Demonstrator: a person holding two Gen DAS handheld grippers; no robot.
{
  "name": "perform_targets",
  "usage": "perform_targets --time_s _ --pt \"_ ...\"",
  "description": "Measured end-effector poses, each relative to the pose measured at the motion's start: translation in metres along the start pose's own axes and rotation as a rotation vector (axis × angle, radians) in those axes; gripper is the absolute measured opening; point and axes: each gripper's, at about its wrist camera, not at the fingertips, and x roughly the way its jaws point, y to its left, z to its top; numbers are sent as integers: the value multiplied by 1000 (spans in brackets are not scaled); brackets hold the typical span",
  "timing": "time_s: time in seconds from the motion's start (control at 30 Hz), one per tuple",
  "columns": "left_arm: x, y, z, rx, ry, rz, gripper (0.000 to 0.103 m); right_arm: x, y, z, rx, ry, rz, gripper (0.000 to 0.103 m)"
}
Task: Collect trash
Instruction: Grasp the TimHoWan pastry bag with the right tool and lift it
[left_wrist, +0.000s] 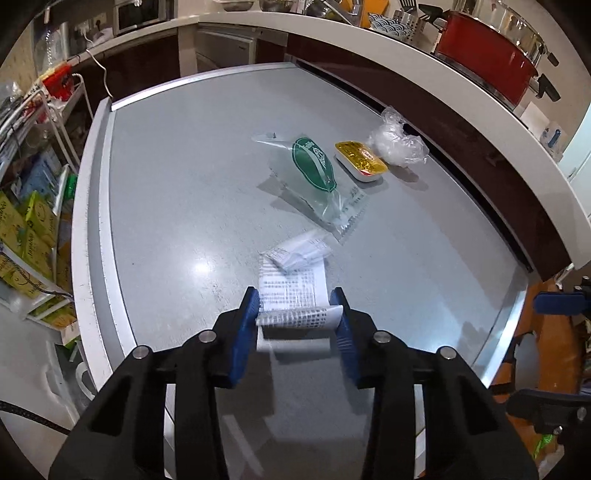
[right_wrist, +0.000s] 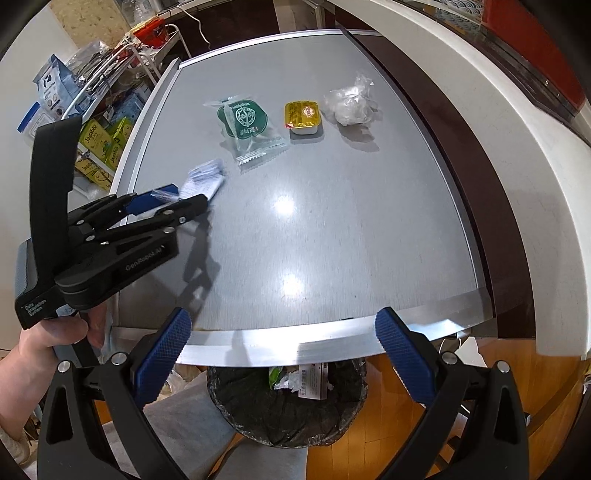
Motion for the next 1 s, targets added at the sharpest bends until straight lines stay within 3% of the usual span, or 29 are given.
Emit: perform_targets --time_s 0.27,0.43,0.57,0.73,0.87,0.97,1.0 --pt "-16 14 2 -18 -19 -13 40 4 -1 41 -4 -60 1 98" --pt "-29 35 2 -55 -21 -9 40 17 18 94 -125 -118 -1 98" --pt "-36 49 1 -85 -26 -19 40 36 38 134 -220 -102 71 98" --pt "-40 55 4 -94 -31 -39 40 67 52 168 -294 -23 88 86" --pt "-39 58 8 -89 -30 -49 40 88 57 178 -305 42 98 81" --pt "-39 62 11 -85 -27 -57 40 99 60 177 -324 77 85 71" --pt "-39 62 11 -84 -27 -59 40 102 61 176 -325 87 90 58"
